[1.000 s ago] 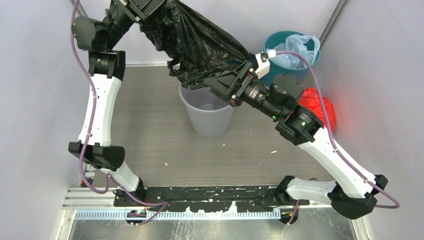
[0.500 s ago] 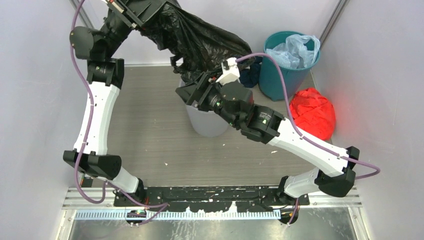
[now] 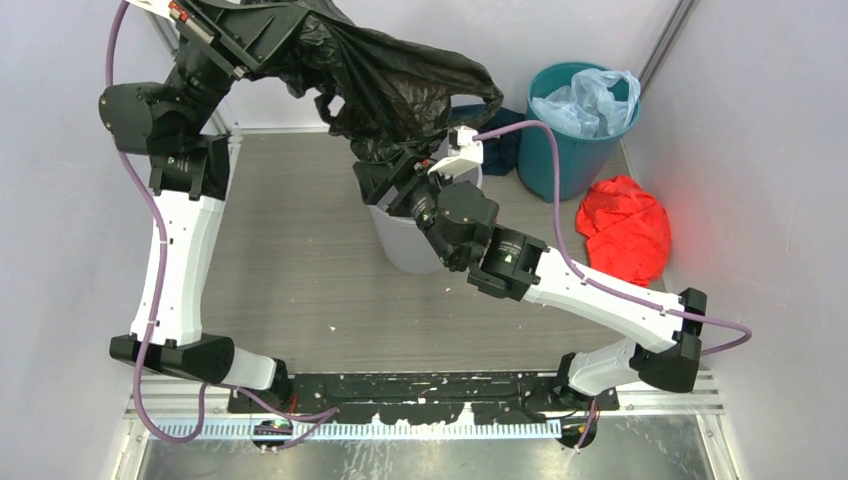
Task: Put the trash bags into the trash bin
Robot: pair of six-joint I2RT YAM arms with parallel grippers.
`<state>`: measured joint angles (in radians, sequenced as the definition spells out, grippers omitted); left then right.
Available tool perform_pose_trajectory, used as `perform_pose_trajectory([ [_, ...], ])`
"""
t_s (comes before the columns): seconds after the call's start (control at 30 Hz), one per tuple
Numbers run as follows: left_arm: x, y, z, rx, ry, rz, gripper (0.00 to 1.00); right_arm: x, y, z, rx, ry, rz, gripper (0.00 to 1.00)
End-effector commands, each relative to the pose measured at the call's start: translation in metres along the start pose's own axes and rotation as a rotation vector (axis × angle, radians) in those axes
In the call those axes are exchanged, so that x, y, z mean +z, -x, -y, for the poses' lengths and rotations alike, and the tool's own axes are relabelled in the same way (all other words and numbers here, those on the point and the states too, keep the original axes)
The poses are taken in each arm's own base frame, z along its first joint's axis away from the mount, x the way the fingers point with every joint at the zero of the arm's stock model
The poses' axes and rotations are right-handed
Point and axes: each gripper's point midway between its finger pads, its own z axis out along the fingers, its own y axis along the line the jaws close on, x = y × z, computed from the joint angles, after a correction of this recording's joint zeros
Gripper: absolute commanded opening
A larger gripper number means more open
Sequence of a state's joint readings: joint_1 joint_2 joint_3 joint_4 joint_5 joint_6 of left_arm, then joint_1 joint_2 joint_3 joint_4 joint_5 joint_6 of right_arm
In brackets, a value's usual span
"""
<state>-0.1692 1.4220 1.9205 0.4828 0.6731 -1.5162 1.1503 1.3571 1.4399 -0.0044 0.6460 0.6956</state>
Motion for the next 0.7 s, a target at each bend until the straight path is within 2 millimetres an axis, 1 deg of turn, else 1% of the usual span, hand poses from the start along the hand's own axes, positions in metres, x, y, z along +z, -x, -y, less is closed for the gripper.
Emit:
perform_pose_trajectory([
  [0.0,-0.002,0.001,0.020,0.015,-0.043,0.018,0.00,0.005,0.033,-0.032,0.070,0.121,0.146,0.77],
  [0.07,-0.003,0.001,0.019,0.013,-0.040,0.014,0.00,0.006,0.029,-0.037,0.080,0.159,0.146,0.77],
  [0.17,-0.002,0.000,0.019,0.012,-0.039,0.012,0.00,0.008,0.022,-0.038,0.080,0.182,0.144,0.77],
  [0.4,-0.003,-0.001,0.021,0.001,-0.050,0.005,0.00,0.014,0.030,-0.035,0.058,0.148,0.195,0.76],
  [0.47,-0.004,-0.003,0.020,0.000,-0.049,-0.002,0.00,0.014,0.035,-0.035,0.052,0.144,0.217,0.70],
  [0.57,-0.004,-0.004,0.021,-0.002,-0.050,-0.011,0.00,0.008,0.045,-0.029,0.043,0.132,0.255,0.55],
  [0.67,-0.006,-0.007,0.020,-0.006,-0.046,-0.019,0.00,-0.005,0.063,-0.024,0.029,0.135,0.303,0.54],
])
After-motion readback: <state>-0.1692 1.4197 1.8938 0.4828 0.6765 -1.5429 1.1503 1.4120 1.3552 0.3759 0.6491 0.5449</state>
